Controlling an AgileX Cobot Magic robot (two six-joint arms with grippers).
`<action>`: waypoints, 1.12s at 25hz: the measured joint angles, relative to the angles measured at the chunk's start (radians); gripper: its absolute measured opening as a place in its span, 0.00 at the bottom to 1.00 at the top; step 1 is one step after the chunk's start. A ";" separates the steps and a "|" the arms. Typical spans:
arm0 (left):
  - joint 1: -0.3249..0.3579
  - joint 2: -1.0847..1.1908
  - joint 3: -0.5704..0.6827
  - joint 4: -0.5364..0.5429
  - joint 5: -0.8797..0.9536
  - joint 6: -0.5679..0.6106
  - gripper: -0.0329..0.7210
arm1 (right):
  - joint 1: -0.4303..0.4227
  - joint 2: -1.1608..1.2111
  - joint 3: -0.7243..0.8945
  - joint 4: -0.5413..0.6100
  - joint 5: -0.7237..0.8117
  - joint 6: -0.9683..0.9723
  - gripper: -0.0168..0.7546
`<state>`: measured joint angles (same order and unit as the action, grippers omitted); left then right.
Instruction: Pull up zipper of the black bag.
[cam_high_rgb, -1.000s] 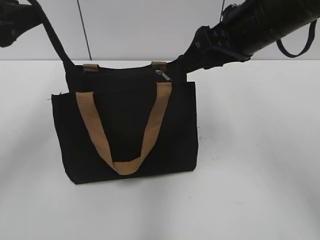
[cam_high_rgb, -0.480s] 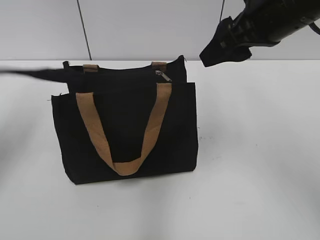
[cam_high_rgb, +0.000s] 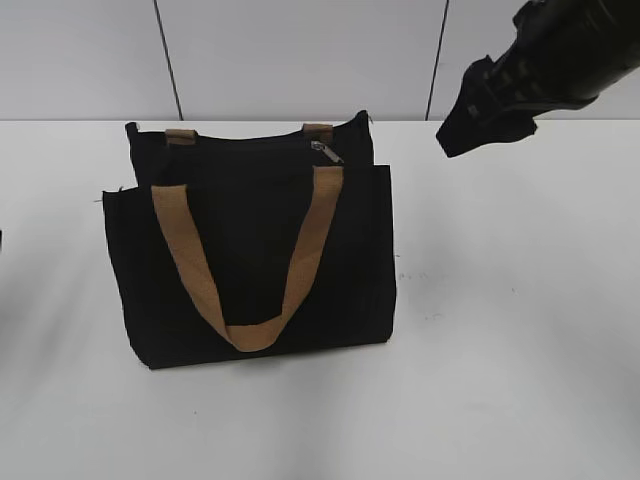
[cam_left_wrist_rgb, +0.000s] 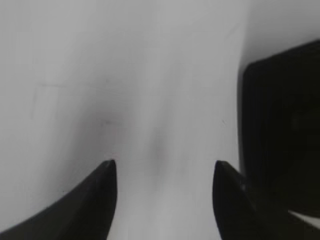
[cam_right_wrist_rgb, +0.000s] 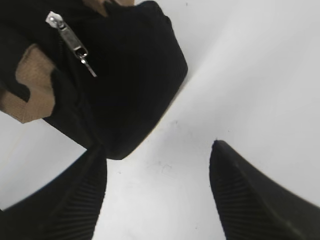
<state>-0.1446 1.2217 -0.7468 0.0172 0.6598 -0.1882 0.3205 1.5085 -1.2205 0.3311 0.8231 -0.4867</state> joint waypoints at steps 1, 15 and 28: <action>0.000 0.000 -0.013 -0.017 0.040 0.014 0.65 | -0.004 -0.007 0.000 -0.016 0.010 0.046 0.67; 0.001 0.029 -0.228 -0.069 0.452 0.040 0.64 | -0.425 -0.025 0.000 -0.066 0.321 0.336 0.67; 0.002 -0.200 -0.132 -0.068 0.554 0.103 0.64 | -0.474 -0.429 0.371 -0.106 0.392 0.315 0.59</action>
<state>-0.1425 1.0220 -0.8791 -0.0506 1.2142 -0.0853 -0.1537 1.0790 -0.8496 0.2251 1.2149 -0.1713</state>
